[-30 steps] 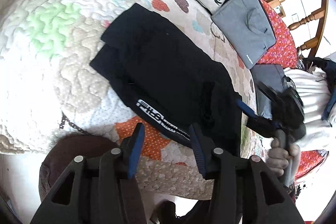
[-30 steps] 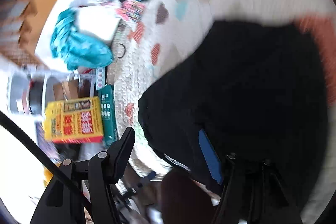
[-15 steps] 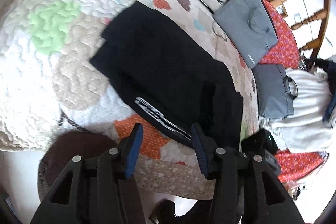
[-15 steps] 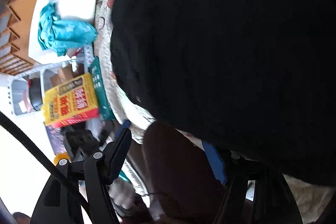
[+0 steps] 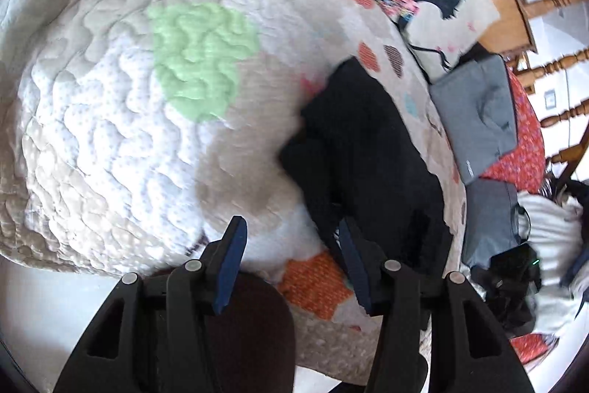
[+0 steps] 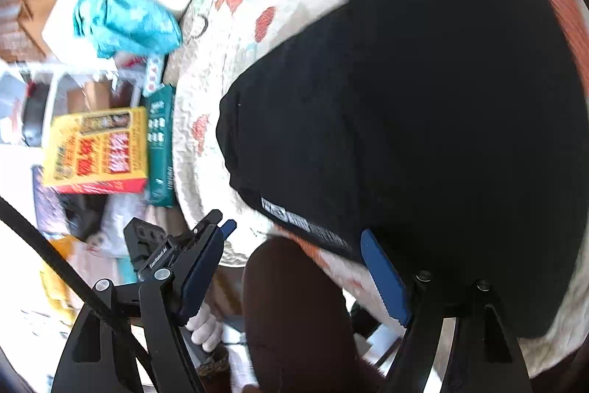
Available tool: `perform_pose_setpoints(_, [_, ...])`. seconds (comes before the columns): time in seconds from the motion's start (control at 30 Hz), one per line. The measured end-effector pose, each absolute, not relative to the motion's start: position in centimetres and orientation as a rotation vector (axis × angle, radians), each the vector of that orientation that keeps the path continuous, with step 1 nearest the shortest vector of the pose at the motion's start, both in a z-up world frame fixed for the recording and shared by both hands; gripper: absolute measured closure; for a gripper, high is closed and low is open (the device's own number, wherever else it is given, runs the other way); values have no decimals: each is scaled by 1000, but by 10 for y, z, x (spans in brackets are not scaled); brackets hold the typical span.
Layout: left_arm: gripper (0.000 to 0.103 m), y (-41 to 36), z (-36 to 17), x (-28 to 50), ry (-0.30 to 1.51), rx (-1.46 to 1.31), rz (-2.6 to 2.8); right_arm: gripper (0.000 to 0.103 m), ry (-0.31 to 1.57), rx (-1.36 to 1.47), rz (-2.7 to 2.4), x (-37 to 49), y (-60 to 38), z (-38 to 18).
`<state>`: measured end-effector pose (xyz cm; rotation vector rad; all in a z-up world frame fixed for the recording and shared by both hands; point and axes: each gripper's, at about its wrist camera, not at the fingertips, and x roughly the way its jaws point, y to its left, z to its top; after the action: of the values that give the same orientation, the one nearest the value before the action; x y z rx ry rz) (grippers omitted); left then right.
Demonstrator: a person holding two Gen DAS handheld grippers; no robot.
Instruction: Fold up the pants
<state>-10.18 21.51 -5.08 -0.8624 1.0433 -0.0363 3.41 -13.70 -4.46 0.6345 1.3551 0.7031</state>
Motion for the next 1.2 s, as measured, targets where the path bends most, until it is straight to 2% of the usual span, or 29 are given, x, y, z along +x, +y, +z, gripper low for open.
perform_pose_setpoints(0.33, [51,205,-55,-66,1024,-856,-70,20,1420,194,675,121,25,-26])
perform_pose_setpoints(0.4, [50,201,-58,-60,1024,-857,-80,20,1436,57,625,133,57,-33])
perform_pose_setpoints(0.43, [46,199,-58,-58,1020,-855,-82,20,1442,1,608,136,72,-36])
perform_pose_setpoints(0.47, [41,198,-58,-57,1016,-854,-83,19,1455,-61,591,139,87,-42])
perform_pose_setpoints(0.53, [35,193,-58,-55,1000,-847,-77,5,1499,-169,547,141,112,-54])
perform_pose_setpoints(0.63, [40,190,-59,-54,991,-843,-51,2,1546,-374,499,138,138,-71])
perform_pose_setpoints(0.67, [61,190,-58,-54,989,-834,-54,2,1546,-417,495,135,142,-73])
perform_pose_setpoints(0.7, [73,189,-57,-53,995,-823,-65,2,1538,-468,499,131,145,-73])
perform_pose_setpoints(0.73, [88,190,-57,-53,1001,-832,-88,7,1520,-507,502,126,145,-71])
perform_pose_setpoints(0.77, [89,190,-56,-54,1001,-846,-102,12,1493,-535,496,122,143,-68])
perform_pose_setpoints(0.83, [90,190,-50,-56,985,-839,-116,33,1443,-541,500,114,132,-58])
perform_pose_setpoints(0.87, [90,187,-43,-58,972,-833,-131,40,1423,-531,501,110,125,-52])
perform_pose_setpoints(0.93, [90,182,-31,-62,948,-819,-158,65,1387,-475,509,103,106,-38])
perform_pose_setpoints(1.0, [90,174,-20,-64,931,-804,-177,72,1360,-388,540,95,78,-22])
perform_pose_setpoints(1.2, [90,136,14,-65,915,-724,-249,80,1272,-159,576,78,-3,18])
